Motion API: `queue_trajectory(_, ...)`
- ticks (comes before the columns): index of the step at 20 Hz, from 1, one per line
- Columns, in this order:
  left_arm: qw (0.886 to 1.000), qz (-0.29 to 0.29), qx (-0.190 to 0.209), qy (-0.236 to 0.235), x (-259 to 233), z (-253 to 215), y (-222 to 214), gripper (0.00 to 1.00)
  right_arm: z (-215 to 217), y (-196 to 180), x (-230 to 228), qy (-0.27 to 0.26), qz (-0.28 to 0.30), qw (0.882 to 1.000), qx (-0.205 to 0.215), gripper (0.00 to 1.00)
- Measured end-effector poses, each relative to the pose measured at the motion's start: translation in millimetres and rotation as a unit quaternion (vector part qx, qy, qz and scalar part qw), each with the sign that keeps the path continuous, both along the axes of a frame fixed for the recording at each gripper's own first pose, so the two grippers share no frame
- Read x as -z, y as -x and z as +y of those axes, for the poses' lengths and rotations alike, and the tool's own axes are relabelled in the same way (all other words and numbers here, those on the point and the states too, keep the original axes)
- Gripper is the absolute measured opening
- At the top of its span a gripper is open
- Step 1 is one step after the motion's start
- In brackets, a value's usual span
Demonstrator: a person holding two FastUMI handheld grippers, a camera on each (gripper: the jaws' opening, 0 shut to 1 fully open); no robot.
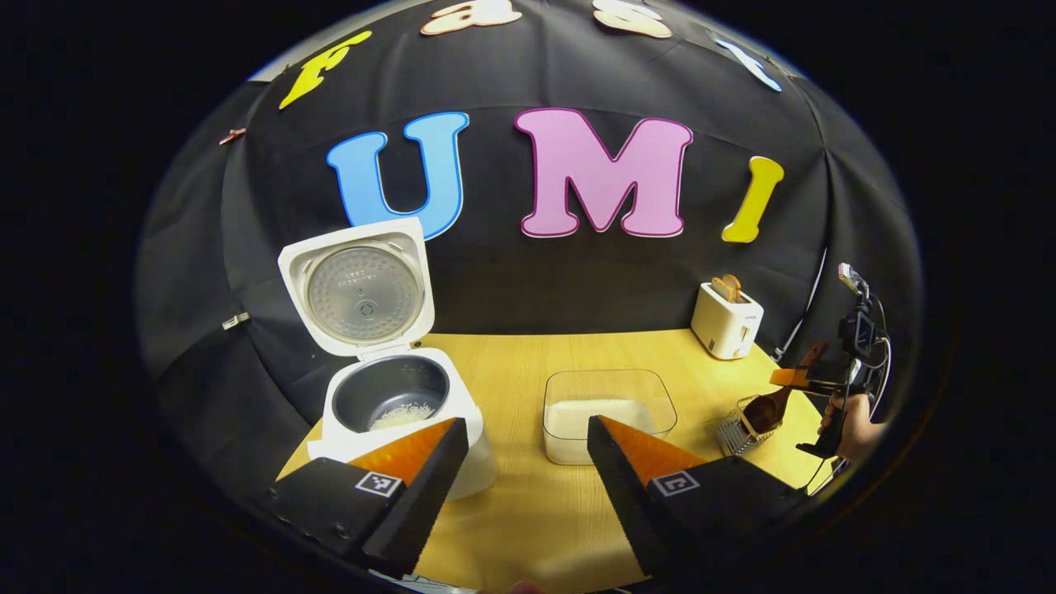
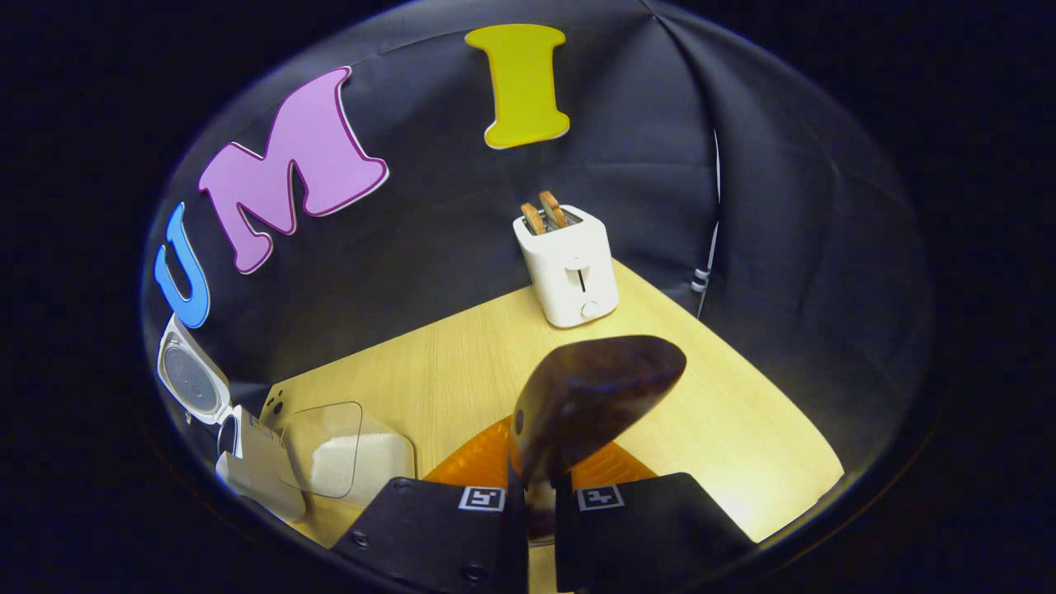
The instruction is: Close the left gripper, press the button to open the rice cooker; take a wooden spoon from the chopstick holder with the right hand, scoop a spoonful of rice and pour it into the rice cooker, then put the wooden spoon back into the chopstick holder.
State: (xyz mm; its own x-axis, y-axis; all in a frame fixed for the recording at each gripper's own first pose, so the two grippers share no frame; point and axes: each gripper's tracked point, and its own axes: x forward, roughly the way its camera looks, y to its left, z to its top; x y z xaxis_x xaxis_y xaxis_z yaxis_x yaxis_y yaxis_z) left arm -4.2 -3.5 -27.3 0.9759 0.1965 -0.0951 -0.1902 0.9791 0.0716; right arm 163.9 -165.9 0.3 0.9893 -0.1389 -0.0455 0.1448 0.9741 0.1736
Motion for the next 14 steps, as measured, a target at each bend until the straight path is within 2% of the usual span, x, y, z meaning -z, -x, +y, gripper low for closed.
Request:
queue_trajectory(3, 1.0, -0.009, 0.009, 0.013, -4.7, 9.3, 0.8, 0.94, 2.4, 11.3, -24.3, 0.015, -0.016, 1.0, 0.018, 0.17)
queue_trajectory(7, 0.999, -0.027, 0.018, 0.026, -12.1, 27.7, 4.2, 0.94, 24.6, 25.3, -63.5, 0.019, -0.044, 0.999, 0.02, 0.17)
queue_trajectory(11, 0.998, -0.038, 0.024, 0.047, -10.9, 49.1, 7.1, 0.94, 72.4, 28.0, -90.7, 0.016, -0.065, 0.998, 0.004, 0.16)
queue_trajectory(14, 0.997, -0.043, 0.023, 0.053, -11.0, 70.4, 8.0, 0.95, 121.0, 21.0, -91.2, 0.046, -0.063, 0.997, -0.023, 0.17)
